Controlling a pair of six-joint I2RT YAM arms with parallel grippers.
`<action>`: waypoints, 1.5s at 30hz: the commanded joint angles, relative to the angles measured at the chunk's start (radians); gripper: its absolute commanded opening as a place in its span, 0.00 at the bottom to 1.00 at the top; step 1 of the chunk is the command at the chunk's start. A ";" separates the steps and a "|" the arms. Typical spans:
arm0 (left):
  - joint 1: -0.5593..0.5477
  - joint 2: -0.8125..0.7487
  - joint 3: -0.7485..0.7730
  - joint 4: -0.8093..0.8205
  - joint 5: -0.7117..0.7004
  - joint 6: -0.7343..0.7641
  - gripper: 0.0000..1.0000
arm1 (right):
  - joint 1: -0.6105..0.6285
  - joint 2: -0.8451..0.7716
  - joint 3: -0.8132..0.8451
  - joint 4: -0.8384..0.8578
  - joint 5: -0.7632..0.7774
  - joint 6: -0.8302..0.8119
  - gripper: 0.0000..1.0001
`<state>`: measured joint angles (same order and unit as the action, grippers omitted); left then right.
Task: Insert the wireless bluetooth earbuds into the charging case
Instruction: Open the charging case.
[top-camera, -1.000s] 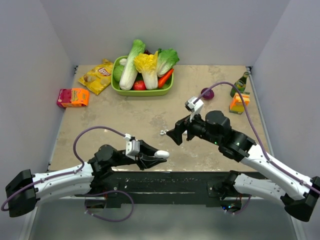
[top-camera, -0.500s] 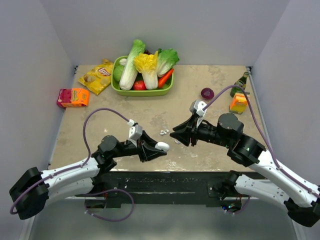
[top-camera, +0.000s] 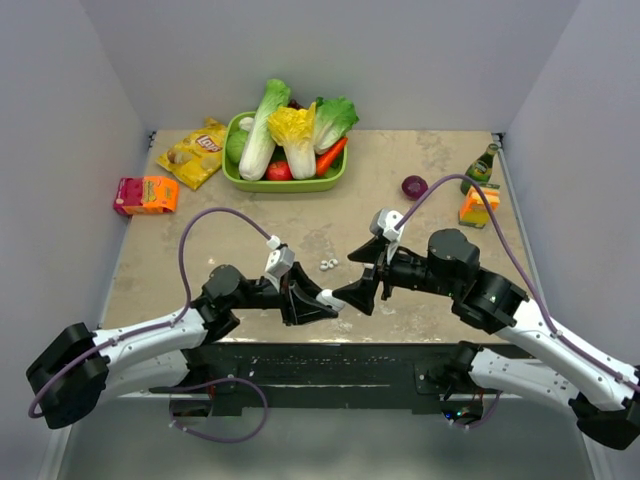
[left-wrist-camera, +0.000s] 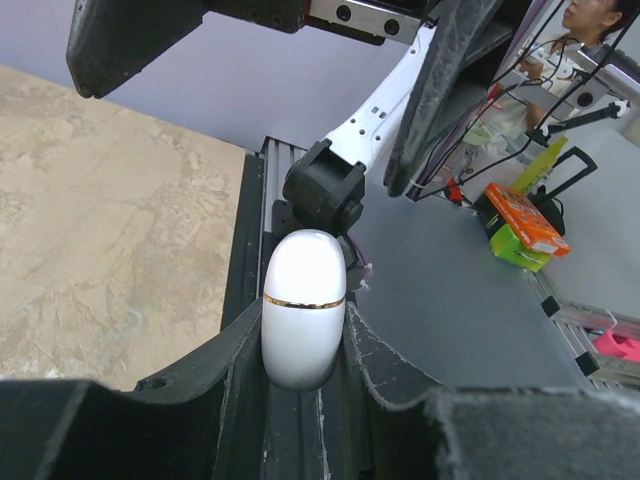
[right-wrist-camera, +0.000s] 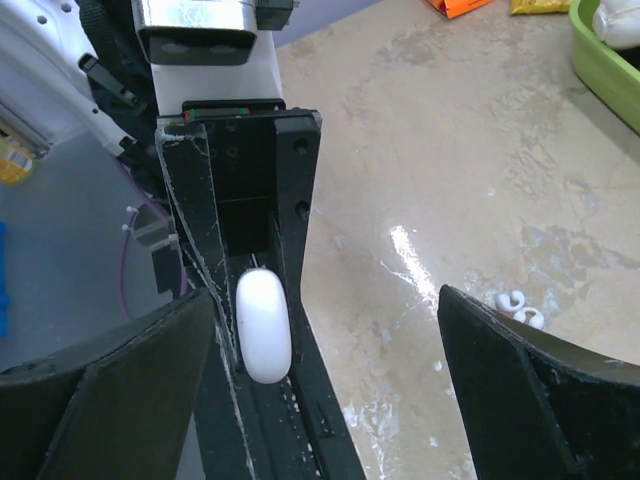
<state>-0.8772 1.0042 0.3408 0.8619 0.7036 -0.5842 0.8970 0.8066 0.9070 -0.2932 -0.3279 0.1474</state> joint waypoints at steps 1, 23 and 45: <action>0.006 0.011 0.047 0.052 0.022 -0.017 0.00 | 0.006 0.002 -0.005 0.003 0.006 -0.008 0.98; 0.003 -0.058 0.024 0.063 0.020 0.038 0.00 | 0.025 0.071 -0.002 -0.038 0.095 0.007 0.96; -0.034 -0.139 -0.043 0.095 -0.032 0.101 0.00 | 0.023 0.085 0.006 -0.017 0.147 0.040 0.94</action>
<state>-0.8810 0.8944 0.2874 0.8555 0.6365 -0.5198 0.9314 0.8829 0.9066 -0.3218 -0.2749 0.1921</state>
